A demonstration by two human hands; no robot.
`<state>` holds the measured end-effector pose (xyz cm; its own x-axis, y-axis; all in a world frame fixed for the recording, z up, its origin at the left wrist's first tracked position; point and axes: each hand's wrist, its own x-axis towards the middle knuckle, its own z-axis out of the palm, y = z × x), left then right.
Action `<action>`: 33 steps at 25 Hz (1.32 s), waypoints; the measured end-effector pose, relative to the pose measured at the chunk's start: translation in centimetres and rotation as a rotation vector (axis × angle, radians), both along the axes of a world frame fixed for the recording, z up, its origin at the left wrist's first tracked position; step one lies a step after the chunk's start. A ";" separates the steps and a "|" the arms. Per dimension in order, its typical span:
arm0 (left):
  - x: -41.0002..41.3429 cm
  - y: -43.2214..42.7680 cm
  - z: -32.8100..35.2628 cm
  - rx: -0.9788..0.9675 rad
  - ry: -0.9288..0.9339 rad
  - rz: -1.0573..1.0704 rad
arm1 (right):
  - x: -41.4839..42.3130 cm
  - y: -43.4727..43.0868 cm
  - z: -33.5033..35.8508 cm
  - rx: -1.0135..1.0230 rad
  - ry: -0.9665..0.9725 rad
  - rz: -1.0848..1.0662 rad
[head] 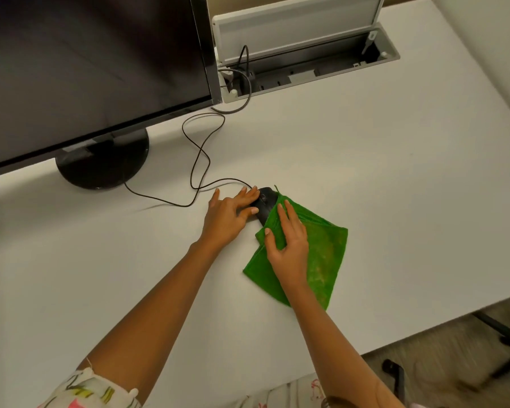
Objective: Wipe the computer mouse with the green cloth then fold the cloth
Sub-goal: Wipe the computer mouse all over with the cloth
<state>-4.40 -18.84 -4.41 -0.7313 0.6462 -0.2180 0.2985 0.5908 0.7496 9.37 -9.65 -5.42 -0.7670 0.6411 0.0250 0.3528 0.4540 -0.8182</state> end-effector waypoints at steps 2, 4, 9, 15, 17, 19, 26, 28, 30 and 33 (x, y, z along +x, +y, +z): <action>-0.1 0.1 -0.1 0.006 -0.002 -0.005 | -0.4 -0.1 0.0 -0.019 -0.017 -0.037; -0.3 0.1 -0.2 0.006 0.006 -0.005 | -0.9 -0.4 0.1 -0.039 -0.015 -0.085; -0.3 0.2 -0.1 0.021 0.004 0.022 | -2.2 0.3 0.5 -0.085 0.089 -0.255; -0.2 0.1 0.1 0.012 0.009 0.048 | -3.6 3.3 0.2 -0.026 -0.057 -0.221; -0.1 0.2 0.2 -0.008 0.020 0.057 | -2.6 2.6 0.0 0.032 -0.054 -0.122; -0.2 0.2 0.4 -0.027 0.019 0.049 | -1.3 1.4 -0.5 0.251 -0.158 0.030; -0.2 0.2 0.0 -0.016 0.010 0.037 | -1.9 1.9 -0.6 0.092 -0.005 -0.083; -0.1 0.2 0.0 -0.004 0.021 0.038 | -2.6 2.3 -0.5 0.102 -0.012 -0.115; -0.1 0.2 0.0 -0.005 0.032 0.035 | -3.4 2.9 -0.2 0.093 -0.053 -0.101; 0.0 0.2 0.0 -0.030 0.045 0.033 | -3.7 3.8 -0.1 0.078 -0.088 -0.082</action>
<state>-4.39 -18.61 -4.37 -0.7618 0.6152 -0.2031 0.3117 0.6229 0.7175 5.65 -5.87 -5.54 -0.7138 0.7003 0.0118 0.4601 0.4816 -0.7459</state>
